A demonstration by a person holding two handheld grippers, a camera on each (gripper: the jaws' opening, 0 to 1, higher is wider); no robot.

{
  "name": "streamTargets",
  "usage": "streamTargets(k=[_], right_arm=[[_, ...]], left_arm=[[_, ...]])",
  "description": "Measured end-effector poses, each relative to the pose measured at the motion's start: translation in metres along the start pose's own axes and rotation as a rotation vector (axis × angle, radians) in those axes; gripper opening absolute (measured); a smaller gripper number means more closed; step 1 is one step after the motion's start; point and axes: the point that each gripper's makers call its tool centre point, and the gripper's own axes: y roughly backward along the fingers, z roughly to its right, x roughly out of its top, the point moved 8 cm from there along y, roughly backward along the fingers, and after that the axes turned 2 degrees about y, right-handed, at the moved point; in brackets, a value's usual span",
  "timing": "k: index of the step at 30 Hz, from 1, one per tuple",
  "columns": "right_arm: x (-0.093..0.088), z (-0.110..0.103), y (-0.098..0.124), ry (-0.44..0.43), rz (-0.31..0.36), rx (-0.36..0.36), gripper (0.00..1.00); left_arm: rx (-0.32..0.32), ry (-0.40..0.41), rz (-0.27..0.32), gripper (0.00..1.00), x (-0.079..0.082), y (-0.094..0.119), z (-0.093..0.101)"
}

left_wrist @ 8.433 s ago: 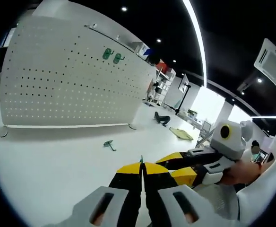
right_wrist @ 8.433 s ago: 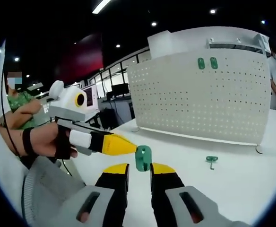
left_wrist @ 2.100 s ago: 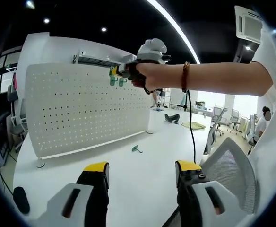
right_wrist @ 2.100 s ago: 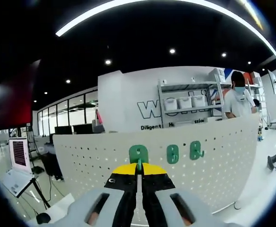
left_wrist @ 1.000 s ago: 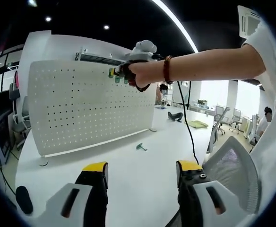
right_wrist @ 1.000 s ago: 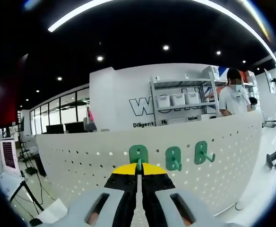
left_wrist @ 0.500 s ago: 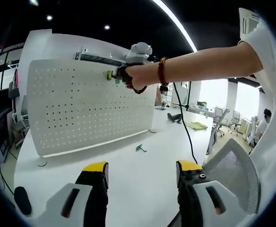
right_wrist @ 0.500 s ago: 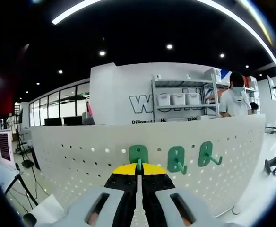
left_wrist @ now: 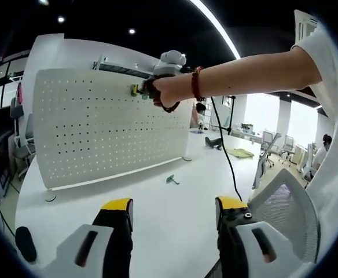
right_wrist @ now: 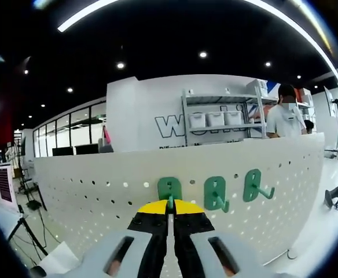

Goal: Insert the hook assembly into the mounting plate slot until the hook locks in place.

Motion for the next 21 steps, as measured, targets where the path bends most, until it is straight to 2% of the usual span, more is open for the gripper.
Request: streamTargets(k=[1, 2, 6, 8, 11, 14, 21], right_arm=[[-0.0002, -0.0001, 0.0005, -0.063, -0.006, 0.002, 0.01], [-0.0004, 0.0007, 0.0007, -0.073, -0.001, 0.001, 0.01], [-0.0006, 0.0001, 0.0006, -0.066, 0.000, -0.006, 0.01], [0.0000, 0.0010, 0.0006, 0.001, 0.005, -0.012, 0.01], [-0.0005, -0.0003, 0.0003, -0.010, 0.006, -0.015, 0.01], [-0.0002, -0.0001, 0.0008, 0.054, 0.007, -0.013, 0.01], [-0.0007, -0.0005, 0.0008, 0.022, 0.016, -0.017, 0.01]], left_arm=[[-0.003, 0.000, 0.002, 0.59, 0.0009, -0.0004, 0.0009], [-0.004, 0.000, 0.002, 0.59, 0.0012, -0.0007, 0.0012], [-0.004, -0.004, 0.000, 0.59, 0.0007, -0.0007, 0.0019], [-0.004, -0.005, -0.004, 0.59, 0.0002, -0.0004, 0.0018], [-0.002, -0.004, -0.003, 0.59, 0.0001, 0.0004, 0.0016], [0.003, -0.003, -0.001, 0.59, -0.0001, 0.0018, 0.0004], [0.004, -0.004, -0.004, 0.59, -0.0005, 0.0015, 0.0009]])
